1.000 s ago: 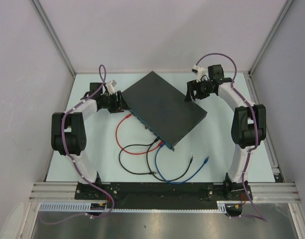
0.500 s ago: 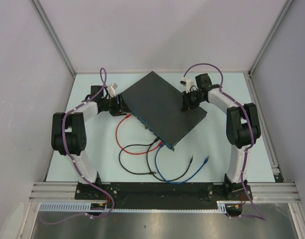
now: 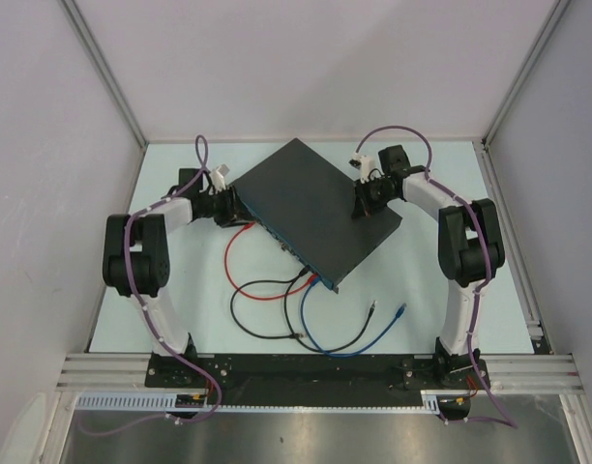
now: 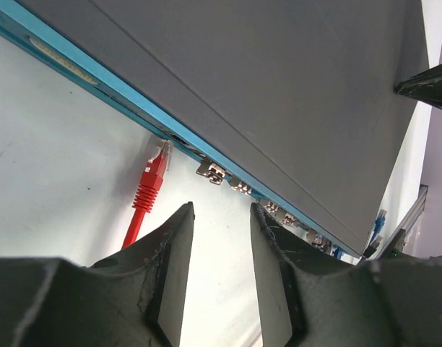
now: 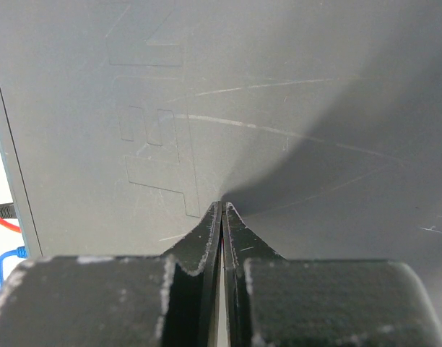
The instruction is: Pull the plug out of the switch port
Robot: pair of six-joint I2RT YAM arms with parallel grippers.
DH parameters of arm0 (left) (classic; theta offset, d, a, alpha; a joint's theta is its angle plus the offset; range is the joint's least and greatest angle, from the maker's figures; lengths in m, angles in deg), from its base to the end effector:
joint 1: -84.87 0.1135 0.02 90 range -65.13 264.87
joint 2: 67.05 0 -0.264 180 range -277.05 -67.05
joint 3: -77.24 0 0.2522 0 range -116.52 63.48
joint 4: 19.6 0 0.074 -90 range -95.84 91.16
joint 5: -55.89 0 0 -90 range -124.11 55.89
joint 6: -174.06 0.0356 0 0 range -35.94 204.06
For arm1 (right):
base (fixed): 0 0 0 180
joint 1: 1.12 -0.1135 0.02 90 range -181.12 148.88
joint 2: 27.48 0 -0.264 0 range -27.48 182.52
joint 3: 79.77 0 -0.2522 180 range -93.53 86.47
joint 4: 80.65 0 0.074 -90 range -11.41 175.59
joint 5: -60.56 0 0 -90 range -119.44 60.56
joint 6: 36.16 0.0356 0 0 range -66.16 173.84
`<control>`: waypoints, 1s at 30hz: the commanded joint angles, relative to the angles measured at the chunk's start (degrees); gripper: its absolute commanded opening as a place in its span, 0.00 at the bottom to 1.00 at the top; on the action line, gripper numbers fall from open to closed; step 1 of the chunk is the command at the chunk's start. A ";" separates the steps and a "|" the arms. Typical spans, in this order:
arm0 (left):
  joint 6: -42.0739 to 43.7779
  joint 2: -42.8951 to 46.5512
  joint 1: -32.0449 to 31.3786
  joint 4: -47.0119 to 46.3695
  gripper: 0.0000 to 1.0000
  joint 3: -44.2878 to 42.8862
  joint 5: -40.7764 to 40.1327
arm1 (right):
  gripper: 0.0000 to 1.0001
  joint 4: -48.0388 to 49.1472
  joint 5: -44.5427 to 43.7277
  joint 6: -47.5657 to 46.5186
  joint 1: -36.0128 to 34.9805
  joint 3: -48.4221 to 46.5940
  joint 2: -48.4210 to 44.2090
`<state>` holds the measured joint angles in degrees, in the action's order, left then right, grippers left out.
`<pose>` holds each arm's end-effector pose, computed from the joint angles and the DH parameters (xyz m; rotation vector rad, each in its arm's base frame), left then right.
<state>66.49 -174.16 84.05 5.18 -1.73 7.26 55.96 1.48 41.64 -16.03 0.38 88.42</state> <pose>0.3804 -0.0290 0.1665 -0.0495 2.4463 -1.0348 0.4116 0.1285 0.1912 -0.7801 2.4188 0.7171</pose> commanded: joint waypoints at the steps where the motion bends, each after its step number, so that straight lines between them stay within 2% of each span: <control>1: -0.63 -1.61 -0.59 -2.32 0.42 -0.62 2.67 | 0.04 -0.69 -3.05 -0.54 -0.64 1.80 2.05; 22: -0.72 -5.92 -1.03 -2.41 0.42 -4.66 3.63 | 0.04 -0.17 -4.20 -0.62 -0.73 1.80 2.76; 30: -1.25 -7.50 -1.20 -1.71 0.42 -5.80 1.01 | 0.04 0.01 -5.16 -0.54 -0.82 1.80 2.84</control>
<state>66.01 -180.65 83.46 4.61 -5.25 8.63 56.02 1.08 41.79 -16.12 0.43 88.42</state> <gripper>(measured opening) 0.419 0.039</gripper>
